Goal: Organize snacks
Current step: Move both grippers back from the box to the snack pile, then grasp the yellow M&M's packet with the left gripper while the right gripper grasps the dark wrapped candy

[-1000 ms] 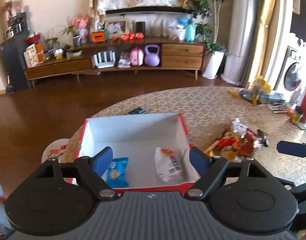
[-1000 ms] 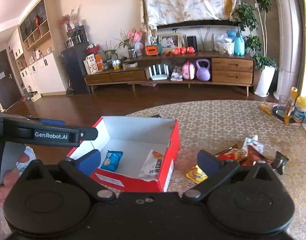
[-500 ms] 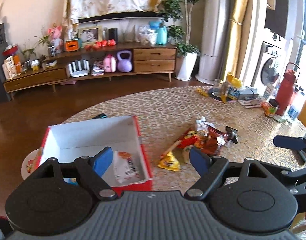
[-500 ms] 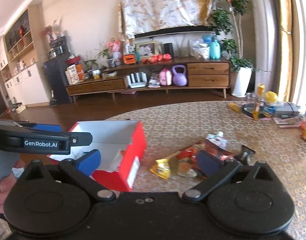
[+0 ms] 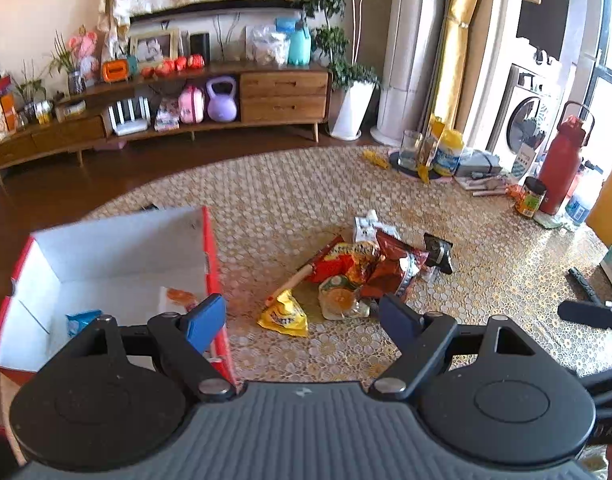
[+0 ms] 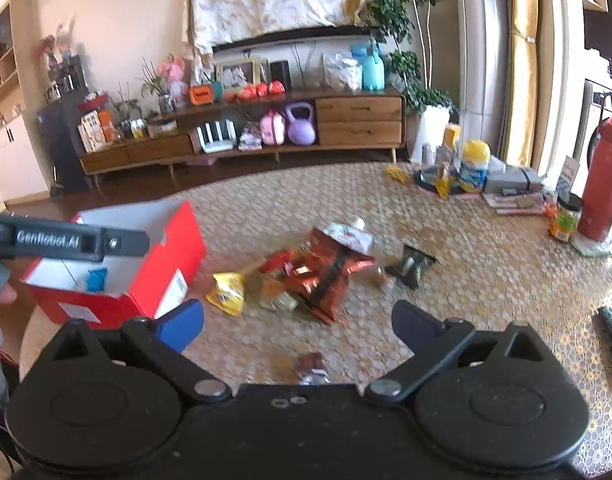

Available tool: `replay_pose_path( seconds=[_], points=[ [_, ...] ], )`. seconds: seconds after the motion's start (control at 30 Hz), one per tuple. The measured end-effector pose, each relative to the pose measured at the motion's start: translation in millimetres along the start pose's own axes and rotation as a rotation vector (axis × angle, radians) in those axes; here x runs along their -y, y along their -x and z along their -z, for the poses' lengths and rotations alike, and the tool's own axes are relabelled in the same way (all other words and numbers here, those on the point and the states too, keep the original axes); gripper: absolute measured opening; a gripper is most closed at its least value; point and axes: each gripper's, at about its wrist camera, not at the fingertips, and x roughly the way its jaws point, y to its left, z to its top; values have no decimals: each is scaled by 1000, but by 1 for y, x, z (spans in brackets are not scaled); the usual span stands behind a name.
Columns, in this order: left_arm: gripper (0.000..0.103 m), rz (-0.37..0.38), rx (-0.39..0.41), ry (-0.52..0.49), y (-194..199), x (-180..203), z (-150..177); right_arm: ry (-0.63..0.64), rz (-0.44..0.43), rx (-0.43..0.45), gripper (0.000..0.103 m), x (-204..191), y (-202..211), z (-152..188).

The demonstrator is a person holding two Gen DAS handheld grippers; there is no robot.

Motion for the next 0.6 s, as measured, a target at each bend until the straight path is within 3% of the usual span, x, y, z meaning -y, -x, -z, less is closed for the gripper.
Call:
replay_pose_path(
  seconds=[0.1, 0.3, 0.6],
  points=[
    [84, -14, -36, 40, -22, -1, -2, -4, -1, -24, 92, 6, -10, 12],
    [84, -74, -31, 21, -55, 10, -3, -13, -10, -69, 79, 15, -35, 27],
    [84, -156, -32, -9, -99, 29, 20, -2, -24, -135, 69, 20, -65, 42]
  ],
)
